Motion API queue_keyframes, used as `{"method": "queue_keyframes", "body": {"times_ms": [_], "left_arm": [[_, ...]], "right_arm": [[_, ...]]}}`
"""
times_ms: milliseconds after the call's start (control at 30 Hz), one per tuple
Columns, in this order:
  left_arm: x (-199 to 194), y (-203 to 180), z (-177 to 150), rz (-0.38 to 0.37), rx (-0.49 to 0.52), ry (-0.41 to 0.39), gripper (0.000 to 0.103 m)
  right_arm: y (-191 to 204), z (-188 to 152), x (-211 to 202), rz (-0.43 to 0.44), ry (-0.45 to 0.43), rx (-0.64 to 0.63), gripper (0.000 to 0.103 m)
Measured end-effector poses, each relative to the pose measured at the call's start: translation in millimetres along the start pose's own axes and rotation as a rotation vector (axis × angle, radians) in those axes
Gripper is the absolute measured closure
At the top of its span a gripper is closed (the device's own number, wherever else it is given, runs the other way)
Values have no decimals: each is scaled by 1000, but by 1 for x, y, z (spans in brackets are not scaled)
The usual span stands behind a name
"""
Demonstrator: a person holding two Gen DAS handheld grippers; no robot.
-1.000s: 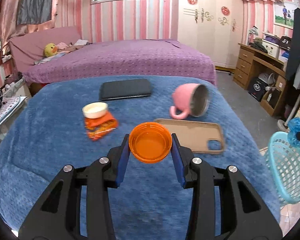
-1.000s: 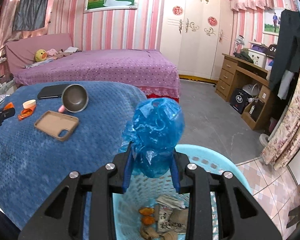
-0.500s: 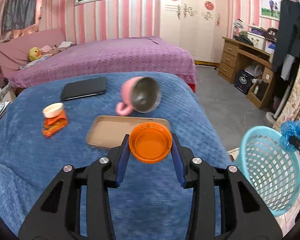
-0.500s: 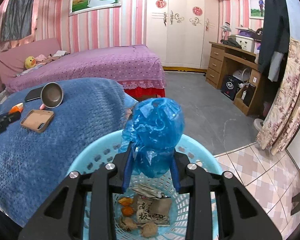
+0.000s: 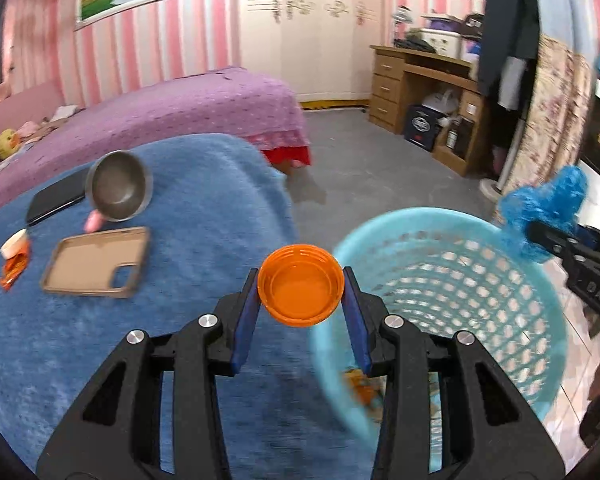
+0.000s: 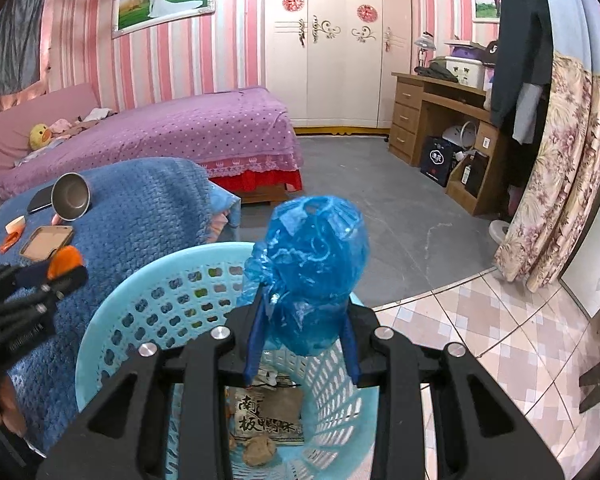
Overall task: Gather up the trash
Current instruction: 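Open the left gripper over the basket while the right gripper opens too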
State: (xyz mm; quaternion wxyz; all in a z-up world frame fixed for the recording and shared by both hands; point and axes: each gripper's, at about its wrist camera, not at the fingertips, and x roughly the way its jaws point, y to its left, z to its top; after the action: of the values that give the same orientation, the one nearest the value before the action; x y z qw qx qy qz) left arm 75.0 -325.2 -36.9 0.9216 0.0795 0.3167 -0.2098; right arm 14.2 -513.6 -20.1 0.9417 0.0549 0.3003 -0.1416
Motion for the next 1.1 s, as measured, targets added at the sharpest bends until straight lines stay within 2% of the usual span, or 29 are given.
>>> {"method": "queue_keyframes", "body": {"times_ms": [200,233,267,300,400,600,867,900,967,1000,1100], "left_arm": [[4,-27,5,-37,13,9,62],[5,-27,6,-56,5,21,57],[6,-28,8,-64,3,27,43],[4,-28,9,-58,2,18,34],[-3,-23,11,-14,13,-23,22],[-11,16,12,63,-50,-53,12],[-18,61,2,133,-103,-51,11],[-19,65,2,137,-108,-49,11],[-21,74,0,144,-120,-48,11],[-23,78,-1,150,-126,-48,10],[-26,89,-4,165,-135,-50,10]], "right_arm": [[-2,-6,2,-5,2,15,71],[-3,-6,1,-6,-2,19,71],[-4,-6,0,-5,-6,23,71],[-5,-5,0,-4,-9,28,71],[-5,-6,1,2,-14,37,71],[1,-12,5,10,-12,33,70],[20,-15,12,18,-5,13,67],[22,-16,13,14,-1,9,61],[25,-16,14,7,2,12,43],[24,-16,13,3,-4,16,30],[24,-13,13,-13,-6,32,21]]}}
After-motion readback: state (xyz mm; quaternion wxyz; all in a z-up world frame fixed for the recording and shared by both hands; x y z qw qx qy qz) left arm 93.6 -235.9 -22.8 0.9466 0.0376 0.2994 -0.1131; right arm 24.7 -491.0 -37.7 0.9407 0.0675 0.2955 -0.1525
